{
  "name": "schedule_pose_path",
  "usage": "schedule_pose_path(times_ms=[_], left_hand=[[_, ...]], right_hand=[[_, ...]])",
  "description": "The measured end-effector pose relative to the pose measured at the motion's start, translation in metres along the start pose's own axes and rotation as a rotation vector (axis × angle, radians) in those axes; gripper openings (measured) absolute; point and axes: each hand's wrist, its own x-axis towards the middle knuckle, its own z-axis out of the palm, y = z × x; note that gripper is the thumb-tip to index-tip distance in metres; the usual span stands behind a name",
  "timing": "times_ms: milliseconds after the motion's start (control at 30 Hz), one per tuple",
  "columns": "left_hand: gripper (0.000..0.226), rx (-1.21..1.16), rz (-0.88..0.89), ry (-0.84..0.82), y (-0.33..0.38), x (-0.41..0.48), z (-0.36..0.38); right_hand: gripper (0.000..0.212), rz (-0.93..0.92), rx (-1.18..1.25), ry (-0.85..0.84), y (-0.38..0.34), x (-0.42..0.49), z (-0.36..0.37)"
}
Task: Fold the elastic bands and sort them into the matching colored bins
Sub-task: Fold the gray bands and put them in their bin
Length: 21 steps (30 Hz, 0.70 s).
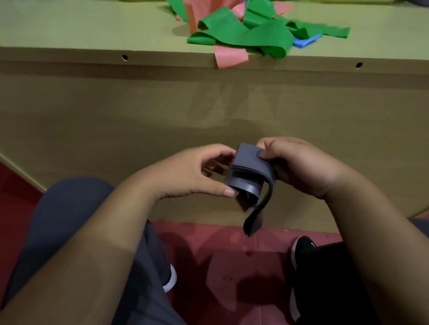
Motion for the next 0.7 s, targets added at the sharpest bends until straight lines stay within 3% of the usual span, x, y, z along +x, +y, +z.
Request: schedule_pose_path(times_ms=[300,633,700], left_hand=[[0.054,0.012,0.031,0.074,-0.0001,0.0043,0.0028],[0.053,-0.196,0.083,0.140,-0.0030,0.0056,0.0006],[0.051,-0.236,0.072,0.155,-0.0045,0.0068,-0.0005]], right_hand=[[0.007,0.001,0.062,0.056,0.0025,0.0007,-0.0053],[0.012,-0.015,0.105,0.008,0.0064,0.0036,-0.0092],[0.021,-0.031,0.089,-0.032,0.0071,0.0042,-0.0088]])
